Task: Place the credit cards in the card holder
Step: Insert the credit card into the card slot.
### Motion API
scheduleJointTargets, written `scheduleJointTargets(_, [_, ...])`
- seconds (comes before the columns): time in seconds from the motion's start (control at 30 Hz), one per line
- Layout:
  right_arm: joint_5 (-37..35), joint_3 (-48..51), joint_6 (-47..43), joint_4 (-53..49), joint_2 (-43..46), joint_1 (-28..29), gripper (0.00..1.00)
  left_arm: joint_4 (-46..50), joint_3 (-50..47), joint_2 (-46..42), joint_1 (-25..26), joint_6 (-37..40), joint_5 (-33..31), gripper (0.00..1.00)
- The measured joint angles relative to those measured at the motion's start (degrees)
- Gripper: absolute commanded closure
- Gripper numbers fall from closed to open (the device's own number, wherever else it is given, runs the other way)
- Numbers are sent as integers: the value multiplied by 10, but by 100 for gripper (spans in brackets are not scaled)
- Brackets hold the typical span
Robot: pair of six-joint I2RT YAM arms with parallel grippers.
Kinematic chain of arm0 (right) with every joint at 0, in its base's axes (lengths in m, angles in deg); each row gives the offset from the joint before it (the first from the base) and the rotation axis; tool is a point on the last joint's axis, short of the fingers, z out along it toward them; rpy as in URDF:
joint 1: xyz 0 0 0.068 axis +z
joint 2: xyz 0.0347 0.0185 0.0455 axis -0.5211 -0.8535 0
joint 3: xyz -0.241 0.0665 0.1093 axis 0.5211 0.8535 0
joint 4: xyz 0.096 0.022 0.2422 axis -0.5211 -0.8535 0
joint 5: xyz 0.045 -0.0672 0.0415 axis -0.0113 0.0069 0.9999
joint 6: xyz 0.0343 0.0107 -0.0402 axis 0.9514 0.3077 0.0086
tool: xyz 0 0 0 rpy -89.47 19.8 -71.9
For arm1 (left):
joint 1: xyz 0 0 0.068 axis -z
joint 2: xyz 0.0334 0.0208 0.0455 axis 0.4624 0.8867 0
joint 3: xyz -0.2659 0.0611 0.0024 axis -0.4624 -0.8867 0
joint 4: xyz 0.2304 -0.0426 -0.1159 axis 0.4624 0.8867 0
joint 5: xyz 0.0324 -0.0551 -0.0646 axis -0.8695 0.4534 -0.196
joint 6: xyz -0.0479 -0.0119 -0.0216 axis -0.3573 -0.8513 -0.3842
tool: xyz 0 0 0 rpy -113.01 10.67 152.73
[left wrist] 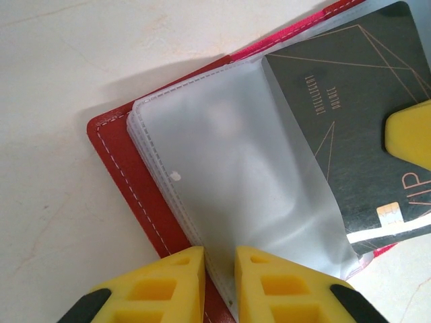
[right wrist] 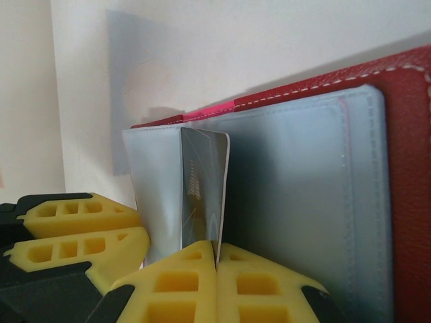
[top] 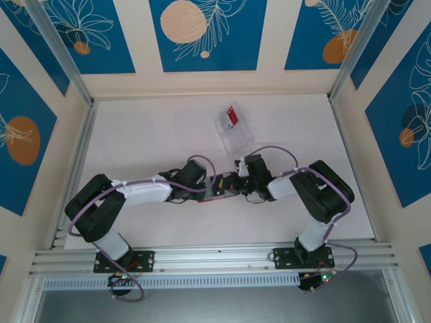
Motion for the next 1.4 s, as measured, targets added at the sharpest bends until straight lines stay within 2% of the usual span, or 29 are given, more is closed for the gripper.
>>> scheduleJointTargets(0.77, [-50, 30, 63, 48, 9, 24, 100, 8, 6, 3, 1, 0, -1, 82])
scheduleJointTargets(1.13, [-49, 26, 63, 34, 10, 24, 100, 8, 6, 3, 1, 0, -1, 82])
scheduleJointTargets(1.4, [-45, 7, 34, -14, 15, 24, 100, 7, 6, 3, 1, 0, -1, 82])
